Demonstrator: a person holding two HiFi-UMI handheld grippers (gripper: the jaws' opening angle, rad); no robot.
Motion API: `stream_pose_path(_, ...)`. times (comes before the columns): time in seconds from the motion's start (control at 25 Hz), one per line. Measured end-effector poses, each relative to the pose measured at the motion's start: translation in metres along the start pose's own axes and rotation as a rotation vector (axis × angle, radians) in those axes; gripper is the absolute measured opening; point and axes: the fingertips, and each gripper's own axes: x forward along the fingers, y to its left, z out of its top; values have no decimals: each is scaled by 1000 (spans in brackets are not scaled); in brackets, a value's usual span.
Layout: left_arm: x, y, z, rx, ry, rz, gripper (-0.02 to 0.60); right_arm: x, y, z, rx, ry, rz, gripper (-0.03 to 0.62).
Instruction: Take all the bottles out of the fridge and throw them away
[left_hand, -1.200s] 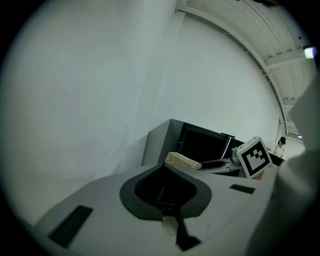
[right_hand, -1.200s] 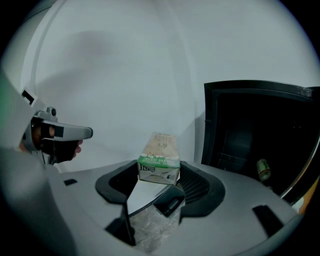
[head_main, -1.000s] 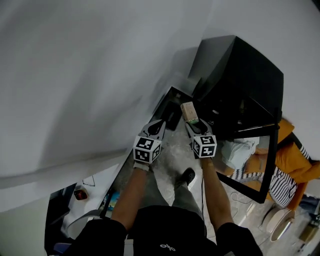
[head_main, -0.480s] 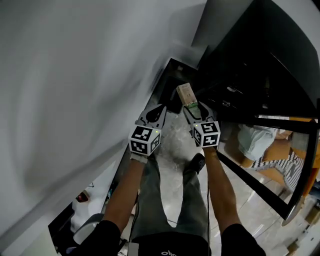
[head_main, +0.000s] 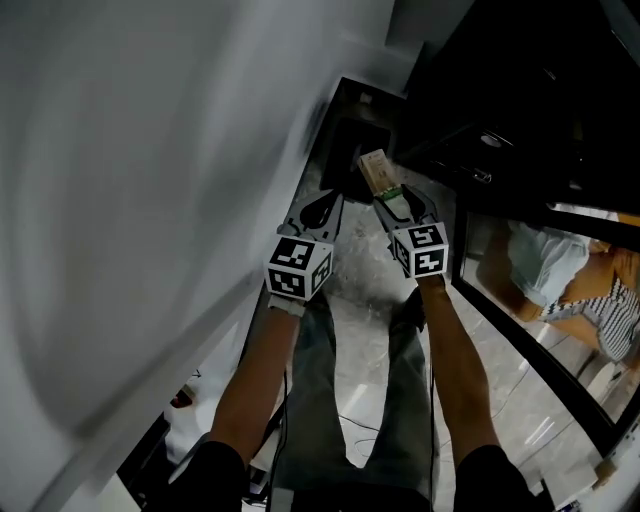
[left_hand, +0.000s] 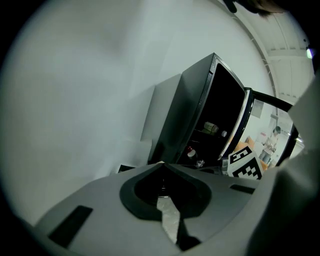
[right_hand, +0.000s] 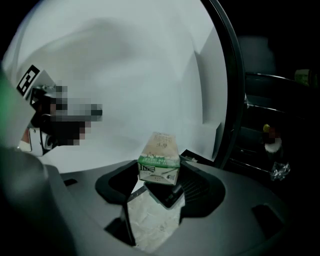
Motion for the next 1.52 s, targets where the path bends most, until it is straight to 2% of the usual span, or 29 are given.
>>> stream_pose_path(0.24,-5,10,-8,-1,13,2,3,19,2,-7,-1,22,0,269)
stream_pose_path(0.4,-10,19,-4,-15,1,6,3,37,0,-6,46,14,2,270)
stream_pose_path(0.48,-12,23,-4,-18,1,10,3,51,0,-22,75,60,16,321)
stream_pose_path(0.56,-15,24,-7,-13,7,8,3,54,2,-40,80,104,18,339)
stream_pose_path(0.8,-26,22,-12,-7,18,10,3,24,16,-64,102,109,6,337)
stream_pose_path(1.0,-41,6,1,-5,18,10,3,-16,25,-41,114,54,-9,334)
stream_pose_path(1.08,-48,-3,15,0,11,5,3,-36,26,-15,111,11,-25,300)
stream_pose_path(1.44,-119,-70,116,10,-25,-46,3,-164,45,120,174,-148,-149,35)
stream_pose_path(1.52,-133,-86,143,13,-41,-62,3,-196,49,147,187,-181,-178,9)
